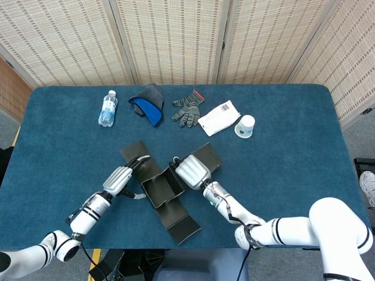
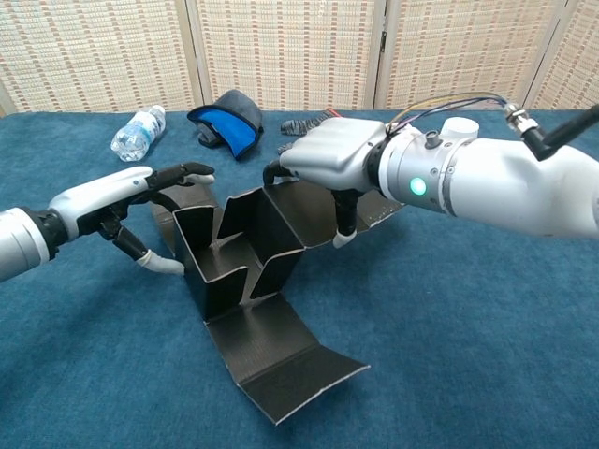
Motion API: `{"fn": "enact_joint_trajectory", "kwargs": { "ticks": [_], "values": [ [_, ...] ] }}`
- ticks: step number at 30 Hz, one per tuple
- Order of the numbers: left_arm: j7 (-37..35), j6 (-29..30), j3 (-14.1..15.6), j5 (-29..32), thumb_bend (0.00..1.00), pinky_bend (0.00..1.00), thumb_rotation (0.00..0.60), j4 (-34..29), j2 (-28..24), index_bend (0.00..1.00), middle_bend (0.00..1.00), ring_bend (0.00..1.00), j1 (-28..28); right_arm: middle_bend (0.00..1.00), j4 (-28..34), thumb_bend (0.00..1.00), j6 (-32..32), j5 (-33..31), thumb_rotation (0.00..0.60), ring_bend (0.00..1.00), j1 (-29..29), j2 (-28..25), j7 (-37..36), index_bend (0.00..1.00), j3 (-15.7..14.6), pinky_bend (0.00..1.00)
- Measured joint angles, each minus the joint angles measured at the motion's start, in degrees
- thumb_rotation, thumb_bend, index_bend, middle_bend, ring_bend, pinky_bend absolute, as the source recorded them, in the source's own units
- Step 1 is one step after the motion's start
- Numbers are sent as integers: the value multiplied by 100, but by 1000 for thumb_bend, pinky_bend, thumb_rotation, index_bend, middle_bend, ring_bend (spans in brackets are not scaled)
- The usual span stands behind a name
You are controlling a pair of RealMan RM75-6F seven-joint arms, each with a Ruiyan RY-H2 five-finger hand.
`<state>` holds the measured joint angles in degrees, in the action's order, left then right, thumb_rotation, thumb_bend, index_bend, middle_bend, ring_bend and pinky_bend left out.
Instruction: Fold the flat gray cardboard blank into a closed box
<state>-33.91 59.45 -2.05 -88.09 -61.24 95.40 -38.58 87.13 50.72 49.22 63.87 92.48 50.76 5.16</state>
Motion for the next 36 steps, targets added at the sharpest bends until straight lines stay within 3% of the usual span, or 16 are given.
{"fn": "enact_joint_trajectory", "kwargs": {
  "ticks": [10,18,23,36],
  "values": [
    [-601,-138,38,3,96,347,600,-92,-112,0,0,271,-48,297,-305,163,-351,876,600,819,232,-89,-292,276,-56,895],
    [-952,-178,108,-91,96,526,600,-64,-163,0,0,440,-103,303,-470,165,-508,1564,600,820,344,-144,-667,285,-74,898],
    [-1255,-221,139,-104,96,586,600,-29,-170,0,0,467,-123,304,-579,165,-523,1813,600,820,338,-130,-875,287,-77,898],
    [-2133,-118,291,-316,96,588,600,142,-113,0,0,475,-167,304,-833,166,-577,2039,600,820,335,-126,-900,287,-60,898]
  ]
}}
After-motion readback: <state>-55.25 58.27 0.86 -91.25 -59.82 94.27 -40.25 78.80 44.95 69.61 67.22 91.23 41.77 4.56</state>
